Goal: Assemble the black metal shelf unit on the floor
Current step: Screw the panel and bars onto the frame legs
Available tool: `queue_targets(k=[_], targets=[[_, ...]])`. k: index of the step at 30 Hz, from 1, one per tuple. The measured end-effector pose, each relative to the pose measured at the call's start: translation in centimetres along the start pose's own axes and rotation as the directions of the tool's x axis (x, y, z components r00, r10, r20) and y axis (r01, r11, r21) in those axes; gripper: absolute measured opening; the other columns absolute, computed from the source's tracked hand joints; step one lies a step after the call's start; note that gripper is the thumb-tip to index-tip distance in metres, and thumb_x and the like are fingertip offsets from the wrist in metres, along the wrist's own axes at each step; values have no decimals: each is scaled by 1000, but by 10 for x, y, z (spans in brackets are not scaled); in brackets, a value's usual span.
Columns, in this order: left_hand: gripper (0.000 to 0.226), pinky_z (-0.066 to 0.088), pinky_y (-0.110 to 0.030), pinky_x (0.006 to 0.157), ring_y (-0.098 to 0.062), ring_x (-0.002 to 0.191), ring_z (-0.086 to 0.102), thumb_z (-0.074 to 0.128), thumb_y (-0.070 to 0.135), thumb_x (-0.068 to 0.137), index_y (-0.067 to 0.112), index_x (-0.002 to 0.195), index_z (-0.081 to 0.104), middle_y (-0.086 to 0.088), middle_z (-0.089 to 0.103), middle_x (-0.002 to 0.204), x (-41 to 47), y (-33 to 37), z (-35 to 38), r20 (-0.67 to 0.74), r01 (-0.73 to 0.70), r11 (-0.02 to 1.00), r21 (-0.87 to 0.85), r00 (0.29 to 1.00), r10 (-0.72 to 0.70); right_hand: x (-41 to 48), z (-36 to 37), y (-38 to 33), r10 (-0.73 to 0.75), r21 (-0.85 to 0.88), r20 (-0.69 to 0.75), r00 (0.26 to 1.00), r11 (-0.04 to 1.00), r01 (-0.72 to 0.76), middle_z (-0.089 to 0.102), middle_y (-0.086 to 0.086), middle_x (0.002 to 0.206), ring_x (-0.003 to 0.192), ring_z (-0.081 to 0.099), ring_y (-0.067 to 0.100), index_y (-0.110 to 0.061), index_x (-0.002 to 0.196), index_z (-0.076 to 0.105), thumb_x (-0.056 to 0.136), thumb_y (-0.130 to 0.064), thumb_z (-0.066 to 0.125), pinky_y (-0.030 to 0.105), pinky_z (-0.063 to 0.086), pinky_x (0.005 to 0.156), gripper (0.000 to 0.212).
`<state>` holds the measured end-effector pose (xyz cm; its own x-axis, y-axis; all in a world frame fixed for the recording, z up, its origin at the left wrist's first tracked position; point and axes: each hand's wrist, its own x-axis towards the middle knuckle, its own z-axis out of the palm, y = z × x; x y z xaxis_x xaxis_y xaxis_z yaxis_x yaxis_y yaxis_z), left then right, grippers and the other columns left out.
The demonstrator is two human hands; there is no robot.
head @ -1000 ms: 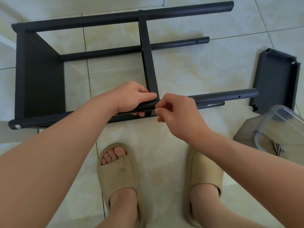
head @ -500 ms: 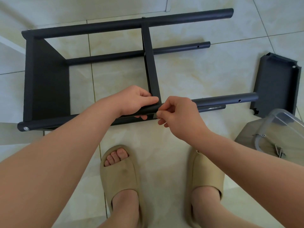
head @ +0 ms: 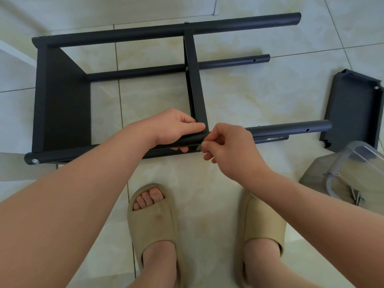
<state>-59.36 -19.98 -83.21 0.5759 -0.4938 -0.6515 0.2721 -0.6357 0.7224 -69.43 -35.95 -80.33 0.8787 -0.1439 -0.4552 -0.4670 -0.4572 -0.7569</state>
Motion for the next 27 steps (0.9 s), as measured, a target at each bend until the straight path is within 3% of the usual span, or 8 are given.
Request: queue_targets(k=[4, 7, 10, 16, 19, 21, 23, 27], targets=[[37, 51, -23, 56, -13, 58, 67, 59, 51, 95, 20, 80, 73, -8, 73, 67, -1, 1, 0, 9, 2, 1000, -15, 1000, -2, -2, 3, 1, 44, 108, -15, 999, 993, -42, 73, 0, 72, 63, 72, 10, -16, 79, 62, 94, -9, 65, 45, 62, 71, 17], [34, 50, -19, 51, -11, 55, 67, 60, 48, 95, 18, 86, 73, -4, 72, 64, -2, 2, 1, 7, 7, 999, -34, 1000, -6, 2, -3, 0, -62, -199, -28, 998, 978, 56, 71, -2, 73, 71, 68, 17, -23, 79, 62, 92, -22, 68, 43, 58, 68, 15], [26, 52, -22, 51, -18, 65, 73, 64, 43, 94, 17, 93, 69, -3, 74, 71, -1, 2, 2, -15, 22, 995, -95, 1000, -23, 5, -5, -1, -216, -547, -6, 976, 818, 177, 67, -5, 77, 77, 60, 22, -25, 85, 56, 94, -35, 63, 37, 50, 64, 15], [25, 53, -26, 53, -21, 65, 74, 61, 40, 97, 16, 92, 66, 0, 74, 72, -4, 6, 6, -46, 30, 996, -87, 998, -34, 14, -15, 6, -304, -597, 21, 952, 760, 256, 61, -8, 71, 70, 57, 20, -28, 88, 48, 90, -48, 67, 28, 33, 54, 28], [31, 52, -27, 52, -26, 64, 73, 51, 41, 101, 14, 98, 67, -3, 74, 96, -4, 8, 8, -84, 43, 995, -95, 995, -51, 22, -21, 11, -371, -614, 78, 925, 714, 338, 59, -9, 66, 67, 57, 20, -31, 87, 43, 85, -59, 66, 29, 29, 54, 36], [38, 56, -32, 56, -29, 62, 73, 47, 41, 103, 7, 102, 66, -8, 73, 101, -4, 10, 10, -116, 32, 997, -64, 992, -39, 31, -24, 10, -377, -639, 98, 921, 685, 349, 58, -9, 64, 65, 55, 20, -32, 86, 42, 78, -71, 63, 27, 27, 53, 45], [43, 60, -44, 72, -30, 59, 72, 45, 39, 103, 2, 100, 66, -13, 74, 94, -5, 11, 10, -170, 8, 1000, -22, 985, -11, 40, -24, 7, -396, -676, 128, 909, 636, 373, 55, -10, 63, 63, 54, 19, -32, 87, 41, 75, -77, 60, 26, 24, 51, 50], [48, 53, -49, 85, -29, 69, 70, 44, 44, 102, 4, 89, 68, -12, 74, 81, -5, 14, 7, -326, -5, 992, 130, 944, 47, 48, -20, 0, -429, -720, 153, 890, 569, 398, 40, -13, 58, 63, 50, 20, -29, 90, 40, 81, -74, 60, 27, 22, 50, 51]])
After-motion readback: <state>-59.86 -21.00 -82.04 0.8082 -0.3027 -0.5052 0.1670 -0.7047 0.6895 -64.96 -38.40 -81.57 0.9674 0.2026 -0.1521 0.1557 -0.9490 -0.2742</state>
